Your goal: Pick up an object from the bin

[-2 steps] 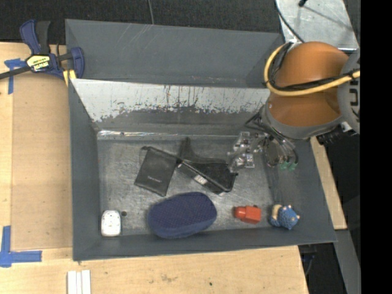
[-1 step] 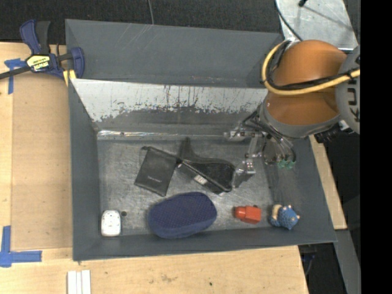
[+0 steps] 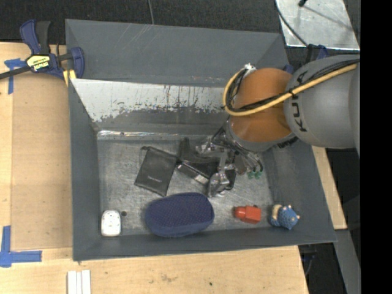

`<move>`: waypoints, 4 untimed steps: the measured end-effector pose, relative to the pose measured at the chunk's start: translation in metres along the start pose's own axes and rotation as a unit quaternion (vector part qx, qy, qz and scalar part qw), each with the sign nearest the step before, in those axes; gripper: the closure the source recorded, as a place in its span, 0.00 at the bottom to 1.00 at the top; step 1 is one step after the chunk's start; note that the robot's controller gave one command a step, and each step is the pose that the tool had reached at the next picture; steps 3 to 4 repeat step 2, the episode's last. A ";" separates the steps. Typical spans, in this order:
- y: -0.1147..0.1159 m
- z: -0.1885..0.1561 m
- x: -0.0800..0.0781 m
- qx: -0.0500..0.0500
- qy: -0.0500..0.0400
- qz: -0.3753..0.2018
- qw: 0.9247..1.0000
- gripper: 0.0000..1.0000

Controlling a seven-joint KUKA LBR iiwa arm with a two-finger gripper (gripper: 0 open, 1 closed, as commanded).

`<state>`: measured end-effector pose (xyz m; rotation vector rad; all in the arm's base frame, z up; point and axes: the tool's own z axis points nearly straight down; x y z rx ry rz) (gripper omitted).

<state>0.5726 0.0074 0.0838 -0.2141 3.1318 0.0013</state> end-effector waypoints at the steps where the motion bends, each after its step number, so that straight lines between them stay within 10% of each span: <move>1: 0.000 0.001 0.000 -0.001 0.001 0.001 1.000 1.00; 2: -0.023 -0.161 0.011 0.001 -0.001 -0.099 0.995 1.00; 4: -0.023 -0.161 0.011 0.001 -0.001 -0.099 0.995 1.00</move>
Offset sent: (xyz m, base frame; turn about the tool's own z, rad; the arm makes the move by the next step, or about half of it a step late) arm 0.0000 0.0000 0.0000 0.0000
